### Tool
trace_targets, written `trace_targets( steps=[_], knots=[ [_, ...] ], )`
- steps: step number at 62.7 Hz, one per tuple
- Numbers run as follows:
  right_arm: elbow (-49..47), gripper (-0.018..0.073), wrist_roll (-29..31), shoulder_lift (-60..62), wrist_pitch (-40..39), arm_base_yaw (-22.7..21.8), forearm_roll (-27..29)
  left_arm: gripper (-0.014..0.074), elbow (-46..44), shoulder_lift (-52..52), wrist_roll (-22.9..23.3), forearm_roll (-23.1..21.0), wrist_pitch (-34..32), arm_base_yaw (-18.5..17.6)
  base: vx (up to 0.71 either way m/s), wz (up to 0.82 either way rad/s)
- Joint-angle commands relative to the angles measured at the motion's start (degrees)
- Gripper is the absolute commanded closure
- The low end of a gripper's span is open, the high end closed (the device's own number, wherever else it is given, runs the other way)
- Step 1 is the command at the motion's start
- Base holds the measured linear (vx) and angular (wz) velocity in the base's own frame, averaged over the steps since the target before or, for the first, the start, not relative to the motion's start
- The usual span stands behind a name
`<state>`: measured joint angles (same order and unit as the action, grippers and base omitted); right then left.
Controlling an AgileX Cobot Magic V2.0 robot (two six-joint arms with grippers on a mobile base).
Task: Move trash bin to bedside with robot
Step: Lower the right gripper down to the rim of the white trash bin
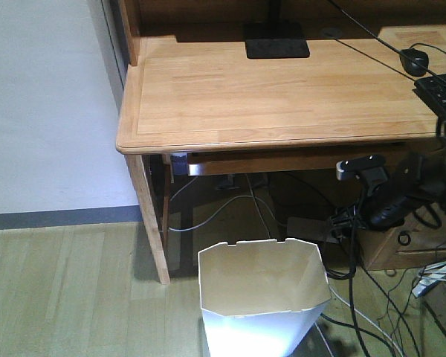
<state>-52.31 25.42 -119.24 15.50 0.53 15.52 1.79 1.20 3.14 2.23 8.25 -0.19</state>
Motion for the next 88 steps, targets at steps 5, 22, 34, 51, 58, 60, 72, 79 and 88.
trace_targets(
  steps=[5,22,34,51,58,60,72,79,88],
  knots=[
    [-4.61,0.006,1.14,-5.43,-1.47,-3.13,1.06,0.0603,-1.36,0.36,0.25,-0.26,-4.07,0.16,0.0,0.0],
    [-9.76,0.0108,6.9,-16.95,-1.15,-4.48,4.57,0.0603,-1.36,0.36,0.25,-0.26,-4.07,0.16,0.0,0.0],
    [-15.7,0.0108,11.43,-24.61,-0.15,-4.08,9.79,0.0603,-1.36,0.36,0.25,-0.26,-4.07,0.16,0.0,0.0],
    [-24.6,0.0095,14.54,-33.24,-0.1,-3.39,13.84,0.0603,-1.36,0.36,0.25,-0.26,-4.07,0.16,0.0,0.0],
    [-28.47,0.0074,14.54,-36.52,1.3,-3.39,13.84,0.0603,-1.36,0.36,0.25,-0.26,-4.07,0.16,0.0,0.0],
    [-29.4,0.0069,14.49,-37.32,1.65,-3.39,13.84,0.0603,-1.36,0.36,0.25,-0.26,-4.07,0.16,0.0,0.0],
    [-35.21,0.0064,14.23,-42.14,2.07,-3.01,14.88,0.0603,-1.36,0.36,0.25,-0.26,-4.07,0.16,0.0,0.0],
    [-38.74,0.0067,14.28,-45.03,2.43,-1.74,14.52,0.0603,-1.36,0.36,0.25,-0.26,-4.07,0.16,0.0,0.0],
    [-43.16,0.0067,13.44,-48.86,4.4,-0.07,13.3,0.0603,-1.36,0.36,0.25,-0.26,-4.07,0.16,0.0,0.0]
  ],
)
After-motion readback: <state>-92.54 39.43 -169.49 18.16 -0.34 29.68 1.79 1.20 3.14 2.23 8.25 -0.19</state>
